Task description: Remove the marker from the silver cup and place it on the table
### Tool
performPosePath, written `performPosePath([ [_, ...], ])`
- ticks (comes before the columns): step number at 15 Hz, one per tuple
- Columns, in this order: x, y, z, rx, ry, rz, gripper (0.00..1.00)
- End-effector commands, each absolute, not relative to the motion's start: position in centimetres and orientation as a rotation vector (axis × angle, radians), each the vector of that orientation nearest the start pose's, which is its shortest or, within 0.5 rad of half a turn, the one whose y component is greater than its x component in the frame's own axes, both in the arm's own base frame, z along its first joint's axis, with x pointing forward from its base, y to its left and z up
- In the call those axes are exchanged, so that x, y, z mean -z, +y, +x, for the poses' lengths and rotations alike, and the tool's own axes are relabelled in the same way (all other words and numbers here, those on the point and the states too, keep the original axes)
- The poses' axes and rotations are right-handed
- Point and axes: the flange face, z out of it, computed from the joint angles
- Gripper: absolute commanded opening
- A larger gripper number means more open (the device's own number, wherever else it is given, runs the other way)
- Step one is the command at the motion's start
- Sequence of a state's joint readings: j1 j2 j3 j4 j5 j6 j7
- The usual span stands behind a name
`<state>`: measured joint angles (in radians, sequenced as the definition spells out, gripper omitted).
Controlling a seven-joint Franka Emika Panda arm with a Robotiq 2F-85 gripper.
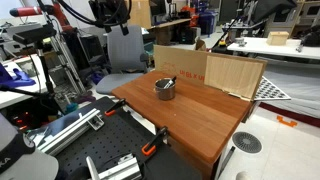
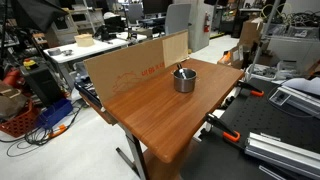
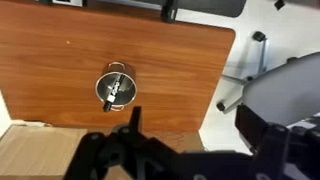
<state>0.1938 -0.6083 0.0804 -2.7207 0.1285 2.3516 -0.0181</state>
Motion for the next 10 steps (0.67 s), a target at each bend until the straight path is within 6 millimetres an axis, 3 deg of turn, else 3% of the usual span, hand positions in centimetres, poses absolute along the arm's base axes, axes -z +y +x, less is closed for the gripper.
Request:
performPosePath([
  [1,-42.9,10.1,35.6,0.35,-0.309,-3.022,1.0],
  [4,-42.9,10.1,35.6,0.35,-0.309,-3.022,1.0],
  [10,-41.1,9.4,36.4,0.308,-0.263,-3.062,1.0],
])
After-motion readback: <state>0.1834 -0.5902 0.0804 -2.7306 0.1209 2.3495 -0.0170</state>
